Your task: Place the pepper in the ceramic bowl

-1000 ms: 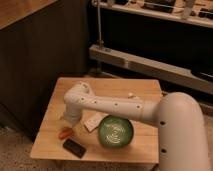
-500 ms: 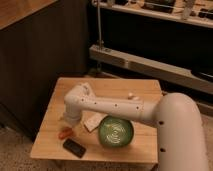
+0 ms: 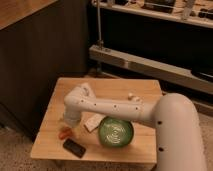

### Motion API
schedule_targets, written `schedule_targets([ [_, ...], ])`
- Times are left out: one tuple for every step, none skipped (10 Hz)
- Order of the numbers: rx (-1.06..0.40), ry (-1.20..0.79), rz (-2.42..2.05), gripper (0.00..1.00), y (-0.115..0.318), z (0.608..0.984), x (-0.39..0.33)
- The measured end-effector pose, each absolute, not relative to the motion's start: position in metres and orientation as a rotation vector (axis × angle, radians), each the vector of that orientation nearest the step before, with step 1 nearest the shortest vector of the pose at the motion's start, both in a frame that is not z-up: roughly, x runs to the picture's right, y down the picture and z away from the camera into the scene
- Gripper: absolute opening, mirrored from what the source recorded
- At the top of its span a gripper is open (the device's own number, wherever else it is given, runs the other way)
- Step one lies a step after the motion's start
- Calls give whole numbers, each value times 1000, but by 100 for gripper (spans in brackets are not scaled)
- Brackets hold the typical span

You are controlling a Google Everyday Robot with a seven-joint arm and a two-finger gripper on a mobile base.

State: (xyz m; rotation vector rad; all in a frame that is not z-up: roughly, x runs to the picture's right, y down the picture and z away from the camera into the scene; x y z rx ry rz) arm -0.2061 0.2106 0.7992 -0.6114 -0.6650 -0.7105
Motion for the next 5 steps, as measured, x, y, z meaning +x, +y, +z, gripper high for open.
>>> schedule_targets([
  [-612, -668, -711, 80, 212, 800, -207],
  [-611, -670, -713, 80, 213, 801, -207],
  [-611, -672, -714, 80, 214, 803, -208],
  [-610, -677, -717, 80, 217, 805, -210],
  [-609, -680, -720, 80, 218, 807, -211],
])
